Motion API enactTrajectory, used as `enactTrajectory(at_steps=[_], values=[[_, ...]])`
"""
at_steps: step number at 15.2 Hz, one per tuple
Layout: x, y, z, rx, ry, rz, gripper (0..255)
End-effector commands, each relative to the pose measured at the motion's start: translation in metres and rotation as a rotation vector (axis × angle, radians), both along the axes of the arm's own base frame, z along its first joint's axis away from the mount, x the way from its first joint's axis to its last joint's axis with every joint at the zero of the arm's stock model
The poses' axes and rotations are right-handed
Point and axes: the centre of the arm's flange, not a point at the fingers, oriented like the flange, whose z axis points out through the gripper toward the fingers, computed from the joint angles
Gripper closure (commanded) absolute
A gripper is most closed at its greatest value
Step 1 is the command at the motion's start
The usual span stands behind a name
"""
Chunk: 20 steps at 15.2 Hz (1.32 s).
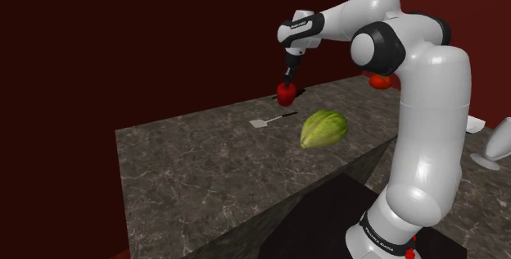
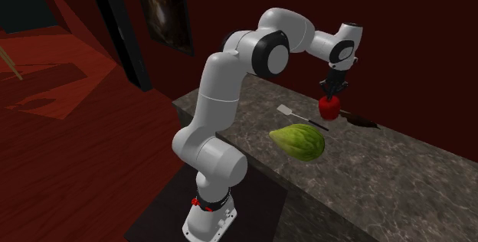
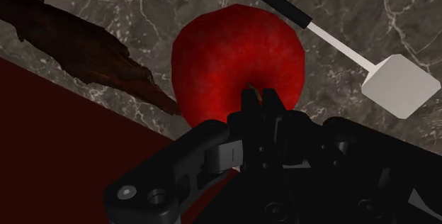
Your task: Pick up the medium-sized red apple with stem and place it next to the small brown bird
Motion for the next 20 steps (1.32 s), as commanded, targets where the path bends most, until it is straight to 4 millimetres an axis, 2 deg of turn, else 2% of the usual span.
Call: enactTrajectory(at_steps=[1, 8, 9, 14, 18, 20], values=[[0.002, -0.001, -0.008, -0.001, -0.001, 0.000, 255], [0.002, -0.001, -0.008, -0.001, -0.001, 0.000, 255], [0.002, -0.001, -0.008, -0.001, -0.001, 0.000, 0], [0.002, -0.001, -0.008, -0.001, -0.001, 0.000, 0], [-0.001, 0.000, 0.042, -0.001, -0.001, 0.000, 0], [-0.001, 0.000, 0.042, -0.001, -0.001, 0.000, 0]])
